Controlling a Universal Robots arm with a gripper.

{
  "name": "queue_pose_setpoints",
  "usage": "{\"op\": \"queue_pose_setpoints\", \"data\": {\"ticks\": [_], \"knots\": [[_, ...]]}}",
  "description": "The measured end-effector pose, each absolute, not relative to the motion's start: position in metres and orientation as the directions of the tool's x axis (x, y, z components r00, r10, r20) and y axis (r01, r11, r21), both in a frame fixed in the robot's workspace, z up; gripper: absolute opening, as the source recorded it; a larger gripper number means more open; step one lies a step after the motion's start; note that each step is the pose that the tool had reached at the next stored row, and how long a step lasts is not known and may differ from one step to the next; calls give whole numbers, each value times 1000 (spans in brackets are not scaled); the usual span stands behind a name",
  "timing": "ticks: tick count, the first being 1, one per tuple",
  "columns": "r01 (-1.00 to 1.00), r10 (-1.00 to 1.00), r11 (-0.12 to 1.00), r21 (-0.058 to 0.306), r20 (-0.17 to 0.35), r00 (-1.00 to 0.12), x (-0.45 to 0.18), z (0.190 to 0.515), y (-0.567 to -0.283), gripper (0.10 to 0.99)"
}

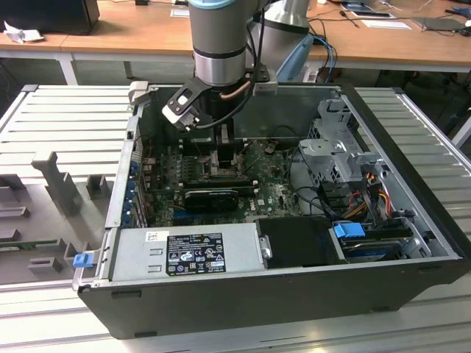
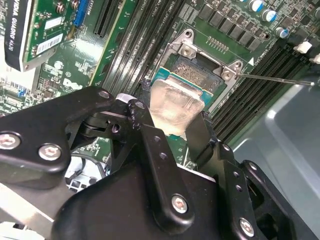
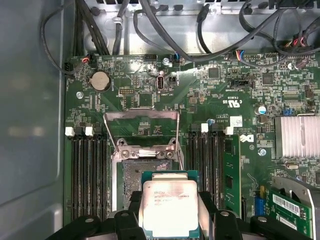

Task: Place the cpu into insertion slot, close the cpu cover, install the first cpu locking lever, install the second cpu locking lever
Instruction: 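Place the cpu into insertion slot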

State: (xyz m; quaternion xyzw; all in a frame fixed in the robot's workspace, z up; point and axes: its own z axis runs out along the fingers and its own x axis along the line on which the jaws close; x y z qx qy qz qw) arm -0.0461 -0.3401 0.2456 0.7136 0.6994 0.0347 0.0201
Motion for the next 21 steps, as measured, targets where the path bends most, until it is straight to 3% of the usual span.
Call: {"op": "queue_pose_setpoints", "data": {"ticks": [21], "knots": [[996, 999, -47, 77, 22, 46, -48, 216, -327, 525]]}}
